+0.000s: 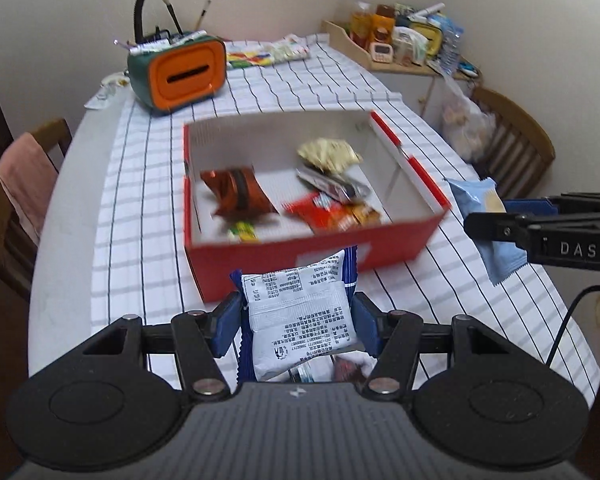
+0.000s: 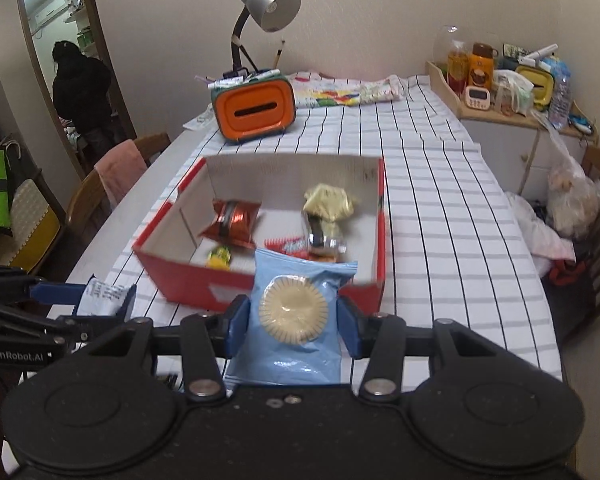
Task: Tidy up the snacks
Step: 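Lower both held packets into the red box and open both tools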
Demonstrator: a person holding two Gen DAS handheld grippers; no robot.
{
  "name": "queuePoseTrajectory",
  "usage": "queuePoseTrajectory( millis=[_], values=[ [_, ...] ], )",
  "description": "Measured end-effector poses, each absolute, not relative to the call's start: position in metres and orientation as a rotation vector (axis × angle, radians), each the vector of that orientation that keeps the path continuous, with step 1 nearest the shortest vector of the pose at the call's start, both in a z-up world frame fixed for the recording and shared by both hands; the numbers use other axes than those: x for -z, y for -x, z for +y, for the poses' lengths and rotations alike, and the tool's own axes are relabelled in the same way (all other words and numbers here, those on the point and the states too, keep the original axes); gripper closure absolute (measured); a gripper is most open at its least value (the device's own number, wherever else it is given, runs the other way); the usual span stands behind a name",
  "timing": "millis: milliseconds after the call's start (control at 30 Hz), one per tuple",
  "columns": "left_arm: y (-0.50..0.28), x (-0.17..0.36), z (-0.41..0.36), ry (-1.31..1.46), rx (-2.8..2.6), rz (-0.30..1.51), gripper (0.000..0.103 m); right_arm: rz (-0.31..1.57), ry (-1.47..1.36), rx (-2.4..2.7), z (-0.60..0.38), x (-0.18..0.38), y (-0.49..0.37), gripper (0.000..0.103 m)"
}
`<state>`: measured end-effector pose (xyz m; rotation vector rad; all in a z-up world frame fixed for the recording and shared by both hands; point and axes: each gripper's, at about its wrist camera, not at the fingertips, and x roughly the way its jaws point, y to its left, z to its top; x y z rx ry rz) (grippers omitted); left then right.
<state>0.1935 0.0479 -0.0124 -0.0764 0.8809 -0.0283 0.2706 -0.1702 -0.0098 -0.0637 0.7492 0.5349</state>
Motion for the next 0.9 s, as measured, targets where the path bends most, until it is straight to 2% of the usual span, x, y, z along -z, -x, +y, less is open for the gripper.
queuePoseTrajectory(
  millis=[433,900],
  values=[
    [-0.279,0.016,0.062,0.035,-0.063,0.913,0.044,0.801,0.077,-0.538,-0.147,0.014,-0.359,0.057],
    [-0.347,0.051,0.065,-0.03,-0.115,1.024,0.044,0.889,0.176,-0.535,-0.1,0.054,-0.435,0.057]
  ],
)
